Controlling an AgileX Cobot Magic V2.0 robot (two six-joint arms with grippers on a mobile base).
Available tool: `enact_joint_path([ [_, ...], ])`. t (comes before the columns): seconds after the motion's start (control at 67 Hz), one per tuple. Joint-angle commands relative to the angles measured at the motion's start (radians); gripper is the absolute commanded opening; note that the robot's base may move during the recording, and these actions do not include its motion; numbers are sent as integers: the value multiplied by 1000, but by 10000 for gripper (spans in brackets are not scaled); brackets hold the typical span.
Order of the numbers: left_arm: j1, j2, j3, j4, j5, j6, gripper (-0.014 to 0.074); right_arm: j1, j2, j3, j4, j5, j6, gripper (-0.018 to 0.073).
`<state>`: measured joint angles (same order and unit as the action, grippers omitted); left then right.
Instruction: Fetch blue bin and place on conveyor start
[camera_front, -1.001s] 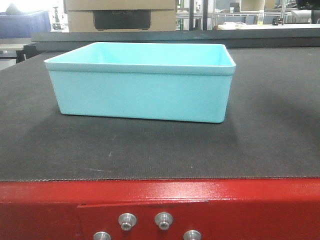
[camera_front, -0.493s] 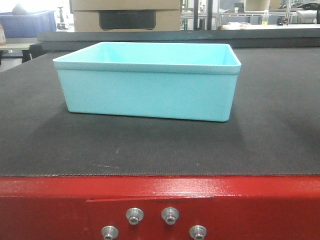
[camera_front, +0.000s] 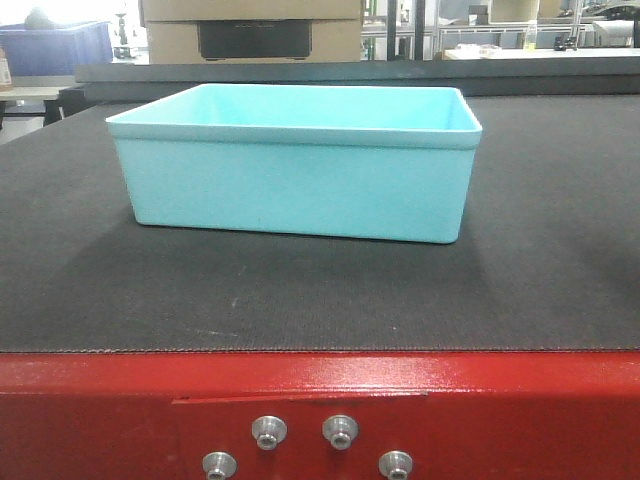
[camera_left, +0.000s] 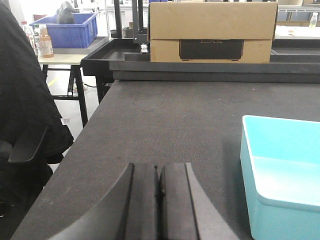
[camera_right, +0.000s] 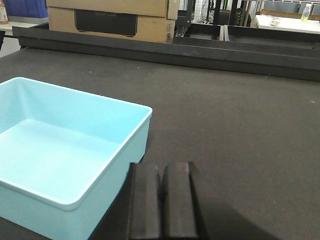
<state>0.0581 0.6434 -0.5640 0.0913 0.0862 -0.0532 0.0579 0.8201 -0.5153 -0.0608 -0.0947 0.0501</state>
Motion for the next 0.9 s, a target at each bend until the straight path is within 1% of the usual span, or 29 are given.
enact_joint_path([
  [0.0,-6,-7,2,1,-23,0,-111,-4,-6,3,-8,-26,-6,-162],
  [0.194,-1,-9,5,1,-16,0,-111,-4,-6,3,-8,-26,-6,-162],
  [0.284,7,-61,39,-6,-35,0,-111,-4,-6,3,-8,-26,-6,-162],
  [0.403,6,-210,160,-21,-38,0,-111,-4,-6,3,-8,-26,-6,-162],
  [0.627,6,-564,467,-21,-44,0,-111,-4,-6,3,-8,-26,-6,-162],
  [0.687,6,-639,532,-36,-51,0,-111,-4,-6,3,-8,-26,-6,-162],
  [0.732,6,-643,564,-42,-61,0,-111,-4,-6,3,-8,-26,-6,-162],
  [0.762,6,-643,564,-44,-95,0,-111,-4,-6,3,-8,-28,-6,-162],
  [0.792,6,-643,564,-44,-43,0,-111,-4,-6,3,-8,-28,-6,-162],
  [0.881,6,-643,564,-44,-50,0,-111,-4,-6,3,-8,-38,-6,-162],
])
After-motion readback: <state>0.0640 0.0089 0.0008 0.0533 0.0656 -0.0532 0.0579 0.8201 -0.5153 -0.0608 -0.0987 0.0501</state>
